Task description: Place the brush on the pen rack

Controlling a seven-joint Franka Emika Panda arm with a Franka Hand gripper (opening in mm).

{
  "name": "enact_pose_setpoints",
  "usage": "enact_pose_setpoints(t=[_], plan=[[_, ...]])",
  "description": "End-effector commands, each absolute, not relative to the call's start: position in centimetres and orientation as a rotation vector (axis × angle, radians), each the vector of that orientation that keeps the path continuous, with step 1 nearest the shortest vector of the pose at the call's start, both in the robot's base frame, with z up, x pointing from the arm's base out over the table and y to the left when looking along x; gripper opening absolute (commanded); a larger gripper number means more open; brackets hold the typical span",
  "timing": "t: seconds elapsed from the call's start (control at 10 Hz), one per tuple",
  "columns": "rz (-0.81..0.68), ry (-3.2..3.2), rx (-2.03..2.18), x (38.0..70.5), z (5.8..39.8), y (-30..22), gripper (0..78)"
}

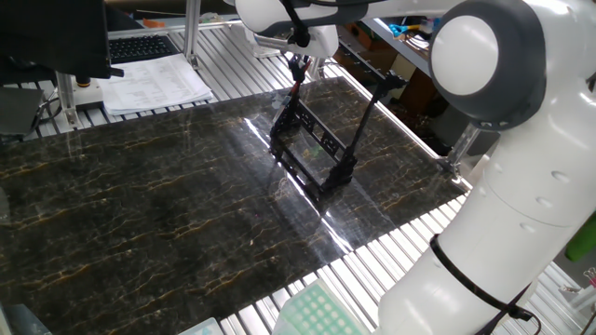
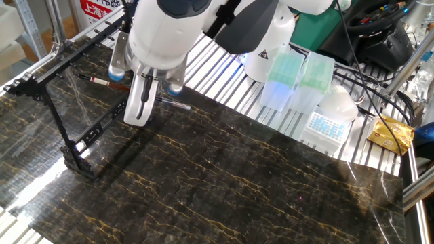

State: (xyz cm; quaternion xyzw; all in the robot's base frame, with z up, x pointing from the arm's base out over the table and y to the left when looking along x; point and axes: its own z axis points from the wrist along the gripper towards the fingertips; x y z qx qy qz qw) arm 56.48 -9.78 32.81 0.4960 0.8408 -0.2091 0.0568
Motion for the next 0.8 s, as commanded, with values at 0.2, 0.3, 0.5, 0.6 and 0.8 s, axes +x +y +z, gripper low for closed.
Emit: enact_pose_setpoints(t=[0.2, 0.3, 0.5, 0.6, 0.8], plan=[[-0.638, 2.544, 1.493, 56.83, 32.42, -9.58, 1.2], [-0.635, 2.549, 1.489, 56.83, 32.41, -9.60, 1.2], [-0.639, 2.547, 1.489, 56.84, 32.42, -9.61, 1.2], [-0.639, 2.536, 1.502, 56.85, 32.42, -9.71, 1.2], [-0.638, 2.525, 1.514, 56.90, 32.32, -10.05, 1.2]])
